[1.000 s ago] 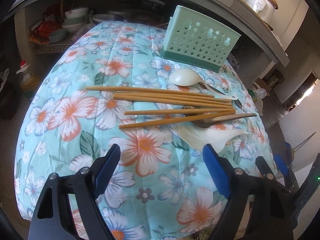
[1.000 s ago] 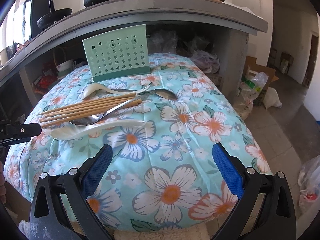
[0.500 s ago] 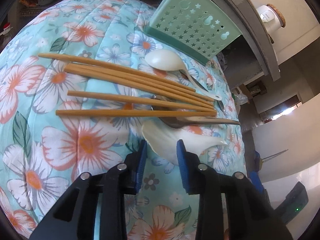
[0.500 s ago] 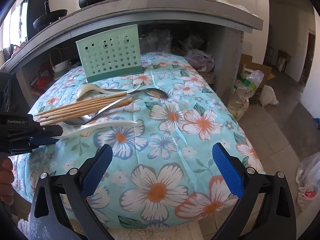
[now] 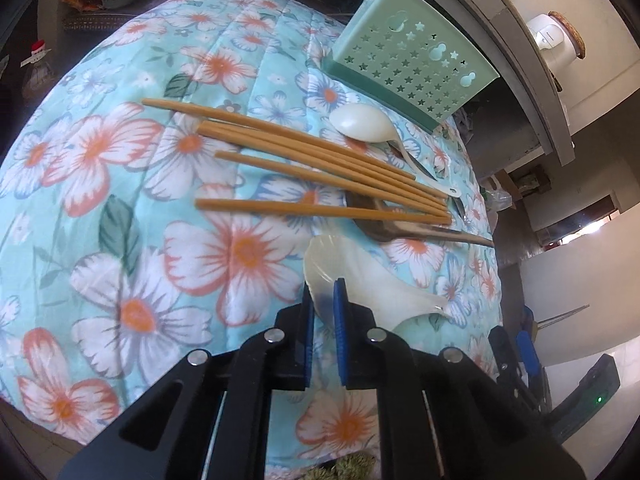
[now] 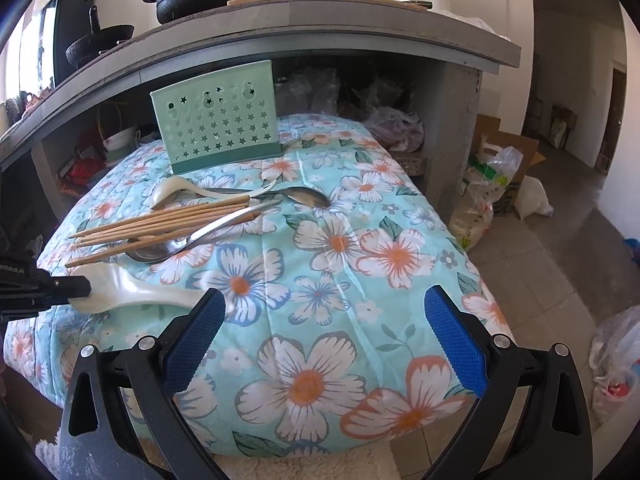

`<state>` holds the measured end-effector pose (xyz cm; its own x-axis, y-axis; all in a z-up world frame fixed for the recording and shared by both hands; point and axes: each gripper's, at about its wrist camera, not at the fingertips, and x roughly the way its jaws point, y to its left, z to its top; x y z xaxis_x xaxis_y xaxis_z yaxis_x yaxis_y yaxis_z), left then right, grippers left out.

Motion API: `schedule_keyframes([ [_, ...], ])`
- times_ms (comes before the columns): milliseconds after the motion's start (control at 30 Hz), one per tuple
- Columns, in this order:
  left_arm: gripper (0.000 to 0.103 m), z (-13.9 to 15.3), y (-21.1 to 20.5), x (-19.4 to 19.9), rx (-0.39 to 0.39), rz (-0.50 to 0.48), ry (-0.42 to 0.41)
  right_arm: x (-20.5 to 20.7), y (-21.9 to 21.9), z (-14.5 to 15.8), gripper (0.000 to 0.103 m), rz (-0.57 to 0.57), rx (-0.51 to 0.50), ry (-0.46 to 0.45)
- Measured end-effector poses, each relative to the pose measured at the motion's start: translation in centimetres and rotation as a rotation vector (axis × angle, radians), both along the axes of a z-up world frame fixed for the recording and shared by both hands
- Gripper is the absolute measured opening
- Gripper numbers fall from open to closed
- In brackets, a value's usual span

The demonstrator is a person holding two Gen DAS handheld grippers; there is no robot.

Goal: Organize utensils
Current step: 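Reach the left gripper to the large white ceramic ladle and grasp it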

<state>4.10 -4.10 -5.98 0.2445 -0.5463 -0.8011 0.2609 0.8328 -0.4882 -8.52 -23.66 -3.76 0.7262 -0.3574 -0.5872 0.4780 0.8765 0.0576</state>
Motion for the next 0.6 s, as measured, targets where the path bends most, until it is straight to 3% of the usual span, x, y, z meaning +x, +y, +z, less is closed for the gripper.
schedule_keyframes([
  [333,0.011,-1.4,2.0,0.4,-0.062,0.049,0.068,0.1,0.1,0.7,0.095,-0.006,-0.016,-0.015],
  [500,0.013,-1.6,1.7,0.6,-0.065,0.056,0.065,-0.7,-0.1,1.5,0.094,-0.016,-0.037,-0.053],
  [600,0.009,-1.2,2.0,0.6,-0.071,0.074,0.028,-0.9,-0.3,2.1,0.087,-0.010,-0.059,-0.068],
])
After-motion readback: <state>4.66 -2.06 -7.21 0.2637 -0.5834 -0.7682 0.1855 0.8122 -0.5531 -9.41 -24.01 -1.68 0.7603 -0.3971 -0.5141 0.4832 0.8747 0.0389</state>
